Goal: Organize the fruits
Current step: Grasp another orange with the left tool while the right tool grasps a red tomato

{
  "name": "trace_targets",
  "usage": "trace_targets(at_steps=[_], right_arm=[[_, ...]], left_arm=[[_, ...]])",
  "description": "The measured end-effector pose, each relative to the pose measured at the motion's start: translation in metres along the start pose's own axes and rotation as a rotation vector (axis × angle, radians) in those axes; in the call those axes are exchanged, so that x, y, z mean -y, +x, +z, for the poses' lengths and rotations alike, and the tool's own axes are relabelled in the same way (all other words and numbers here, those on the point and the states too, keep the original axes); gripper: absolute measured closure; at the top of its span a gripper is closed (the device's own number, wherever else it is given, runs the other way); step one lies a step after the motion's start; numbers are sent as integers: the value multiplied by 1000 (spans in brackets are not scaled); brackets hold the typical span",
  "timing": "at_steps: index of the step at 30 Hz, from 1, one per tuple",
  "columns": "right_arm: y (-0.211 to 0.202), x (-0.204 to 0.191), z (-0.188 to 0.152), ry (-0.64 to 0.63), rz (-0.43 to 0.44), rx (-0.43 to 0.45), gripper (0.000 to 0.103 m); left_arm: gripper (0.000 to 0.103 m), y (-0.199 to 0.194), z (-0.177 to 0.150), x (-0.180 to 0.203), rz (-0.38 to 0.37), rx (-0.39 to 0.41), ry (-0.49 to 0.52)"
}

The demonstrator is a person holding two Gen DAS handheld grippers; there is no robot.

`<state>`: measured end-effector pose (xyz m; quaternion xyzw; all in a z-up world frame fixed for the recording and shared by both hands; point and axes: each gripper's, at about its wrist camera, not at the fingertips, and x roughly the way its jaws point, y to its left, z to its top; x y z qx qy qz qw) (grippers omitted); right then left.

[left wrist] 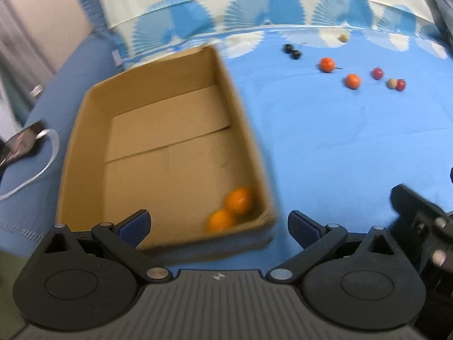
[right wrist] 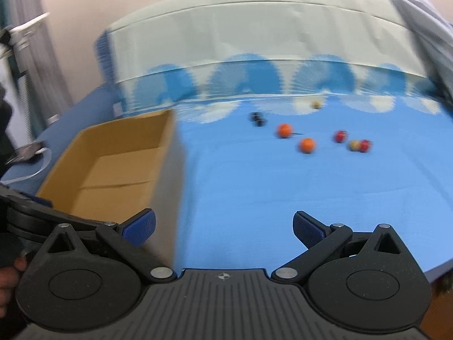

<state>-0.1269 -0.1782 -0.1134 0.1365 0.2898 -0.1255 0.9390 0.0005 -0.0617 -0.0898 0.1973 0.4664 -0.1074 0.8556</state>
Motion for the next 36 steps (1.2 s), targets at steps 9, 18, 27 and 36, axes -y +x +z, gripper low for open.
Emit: trace_targets(at_steps=[9, 18, 27, 36], right_arm=[[65, 140, 41, 87, -296, 97, 1], [184, 247, 63, 113, -416, 50, 1], [286, 283, 59, 43, -378, -23, 1], [317, 290, 64, 33, -336, 45, 1]], left_arm=[[0, 74, 97, 99, -148, -20, 100], [0, 169, 172, 191, -180, 70, 130], [0, 237, 209, 246, -252, 98, 159], [0, 272, 220, 246, -256, 110, 97]])
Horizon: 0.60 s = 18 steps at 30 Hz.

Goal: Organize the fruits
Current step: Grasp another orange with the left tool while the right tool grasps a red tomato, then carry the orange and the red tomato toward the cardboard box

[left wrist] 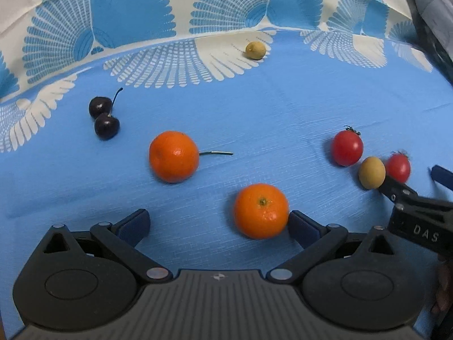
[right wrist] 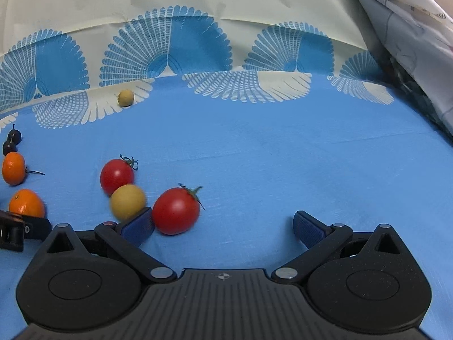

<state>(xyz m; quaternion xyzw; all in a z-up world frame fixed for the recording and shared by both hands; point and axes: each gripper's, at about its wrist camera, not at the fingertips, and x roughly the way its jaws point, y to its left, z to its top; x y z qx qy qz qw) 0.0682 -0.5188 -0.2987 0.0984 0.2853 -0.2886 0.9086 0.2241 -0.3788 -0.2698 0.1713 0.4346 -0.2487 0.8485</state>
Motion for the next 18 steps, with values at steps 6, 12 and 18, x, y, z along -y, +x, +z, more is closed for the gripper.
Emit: trace_targets(at_steps=[6, 12, 18], right_arm=[[0, 1, -1, 4, 2, 4, 1], [-10, -9, 0, -50, 50, 22, 35], [-17, -25, 1, -127, 83, 25, 69]], left_arm=[[0, 0, -2, -1, 0, 5, -6], [44, -13, 0, -6, -22, 33, -41], [62, -23, -6, -1, -38, 21, -7]])
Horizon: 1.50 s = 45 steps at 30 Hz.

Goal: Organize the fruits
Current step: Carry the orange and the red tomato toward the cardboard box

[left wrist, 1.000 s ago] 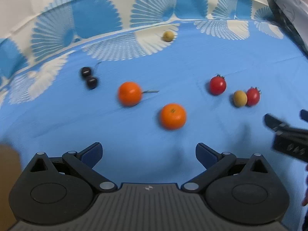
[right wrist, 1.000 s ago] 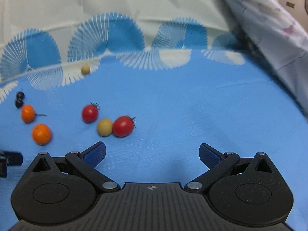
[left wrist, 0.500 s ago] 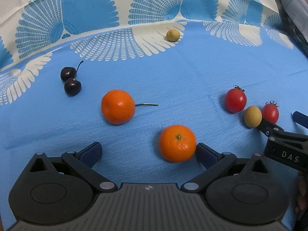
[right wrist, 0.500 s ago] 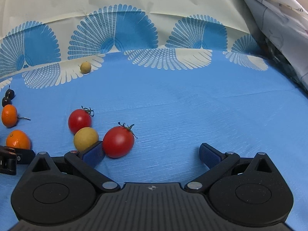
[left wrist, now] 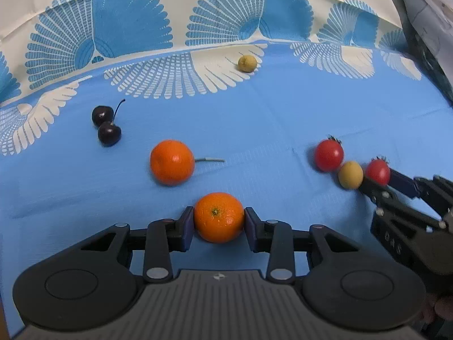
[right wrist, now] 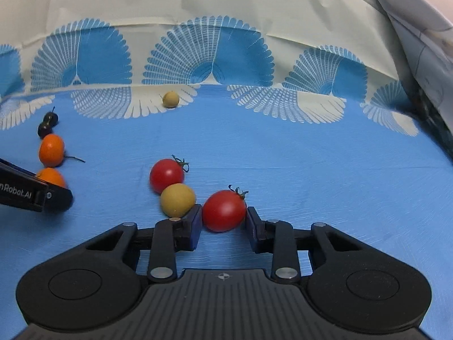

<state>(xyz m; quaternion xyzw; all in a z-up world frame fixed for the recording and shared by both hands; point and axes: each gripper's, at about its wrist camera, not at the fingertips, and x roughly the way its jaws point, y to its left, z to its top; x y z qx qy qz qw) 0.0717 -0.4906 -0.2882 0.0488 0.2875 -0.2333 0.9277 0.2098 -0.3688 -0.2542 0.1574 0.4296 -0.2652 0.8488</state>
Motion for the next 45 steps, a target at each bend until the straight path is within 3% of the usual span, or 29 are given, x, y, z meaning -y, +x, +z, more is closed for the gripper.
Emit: trace_targets(at_steps=[6, 14, 22, 29, 37, 45], right_arm=[[-26, 22, -1, 206, -6, -48, 69], [-121, 13, -4, 312, -5, 17, 69], [-234, -48, 14, 258, 121, 126, 69], [-329, -107, 17, 208, 295, 153, 69], [-407, -166, 2, 128, 435, 134, 69], [-463, -216, -15, 24, 501, 147, 69]], left_arm=[[62, -32, -17, -6, -8, -35, -2], [62, -113, -43, -21, 12, -51, -25], [62, -221, -66, -51, 59, -20, -65], [62, -309, -104, -91, 140, -6, -75], [62, -392, -162, -142, 178, 28, -130], [62, -448, -226, -179, 202, 36, -198]])
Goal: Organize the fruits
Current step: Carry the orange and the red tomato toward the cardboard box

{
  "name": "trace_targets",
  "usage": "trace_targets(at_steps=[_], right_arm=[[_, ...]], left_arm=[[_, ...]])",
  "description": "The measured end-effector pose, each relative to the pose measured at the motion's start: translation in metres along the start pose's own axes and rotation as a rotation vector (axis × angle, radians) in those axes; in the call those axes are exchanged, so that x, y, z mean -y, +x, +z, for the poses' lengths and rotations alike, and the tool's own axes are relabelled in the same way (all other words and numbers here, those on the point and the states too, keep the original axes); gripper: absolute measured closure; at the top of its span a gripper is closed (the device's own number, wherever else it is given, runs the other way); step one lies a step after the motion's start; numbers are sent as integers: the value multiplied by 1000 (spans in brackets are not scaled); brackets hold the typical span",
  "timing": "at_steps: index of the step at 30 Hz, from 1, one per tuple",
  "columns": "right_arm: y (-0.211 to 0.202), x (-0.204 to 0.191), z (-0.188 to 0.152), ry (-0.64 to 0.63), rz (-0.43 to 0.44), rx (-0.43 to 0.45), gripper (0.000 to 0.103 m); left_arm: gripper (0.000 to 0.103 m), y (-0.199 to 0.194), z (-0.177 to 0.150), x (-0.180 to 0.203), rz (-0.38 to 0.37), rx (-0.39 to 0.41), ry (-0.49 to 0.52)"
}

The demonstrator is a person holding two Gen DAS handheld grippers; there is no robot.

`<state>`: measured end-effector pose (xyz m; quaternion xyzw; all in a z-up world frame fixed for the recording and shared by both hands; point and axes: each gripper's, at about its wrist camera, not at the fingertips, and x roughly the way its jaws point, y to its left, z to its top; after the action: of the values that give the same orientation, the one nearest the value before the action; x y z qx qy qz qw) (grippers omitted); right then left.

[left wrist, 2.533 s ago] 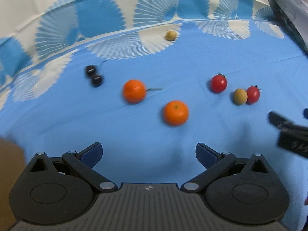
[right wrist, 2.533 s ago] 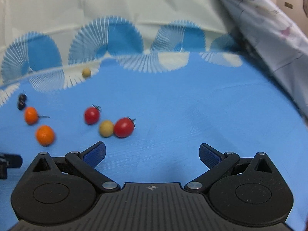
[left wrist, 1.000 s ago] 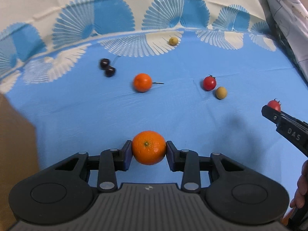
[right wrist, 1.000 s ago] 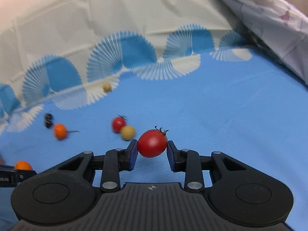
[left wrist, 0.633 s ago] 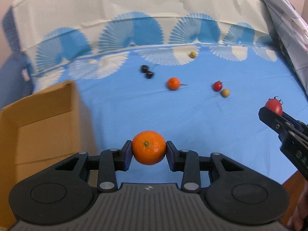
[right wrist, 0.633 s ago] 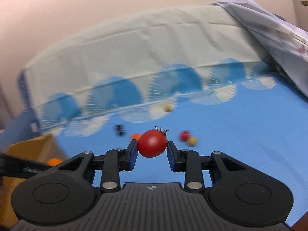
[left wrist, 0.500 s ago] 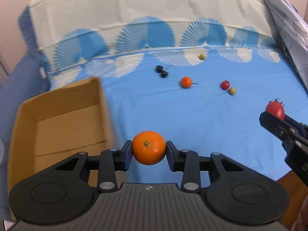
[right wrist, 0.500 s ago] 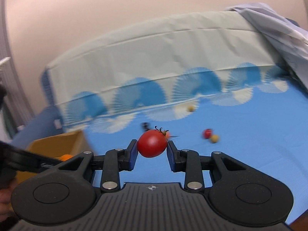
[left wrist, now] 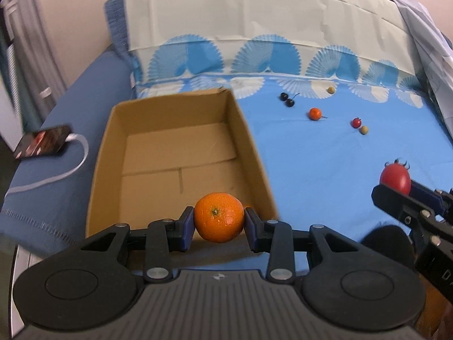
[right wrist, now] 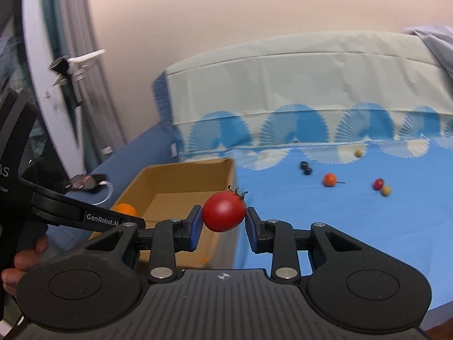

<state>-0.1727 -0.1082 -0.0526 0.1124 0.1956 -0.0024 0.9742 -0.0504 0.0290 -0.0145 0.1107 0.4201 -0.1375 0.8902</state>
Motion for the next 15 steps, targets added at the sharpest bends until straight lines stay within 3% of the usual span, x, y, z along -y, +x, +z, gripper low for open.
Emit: trace_targets(at_steps=[8, 15], right_arm=[[-10, -46, -13, -59, 38, -35, 69], [-15, -71, -14, -115, 63, -41, 69]], left_arm=[[62, -22, -45, -40, 17, 3, -99], [62, -31, -65, -61, 9, -3, -154]])
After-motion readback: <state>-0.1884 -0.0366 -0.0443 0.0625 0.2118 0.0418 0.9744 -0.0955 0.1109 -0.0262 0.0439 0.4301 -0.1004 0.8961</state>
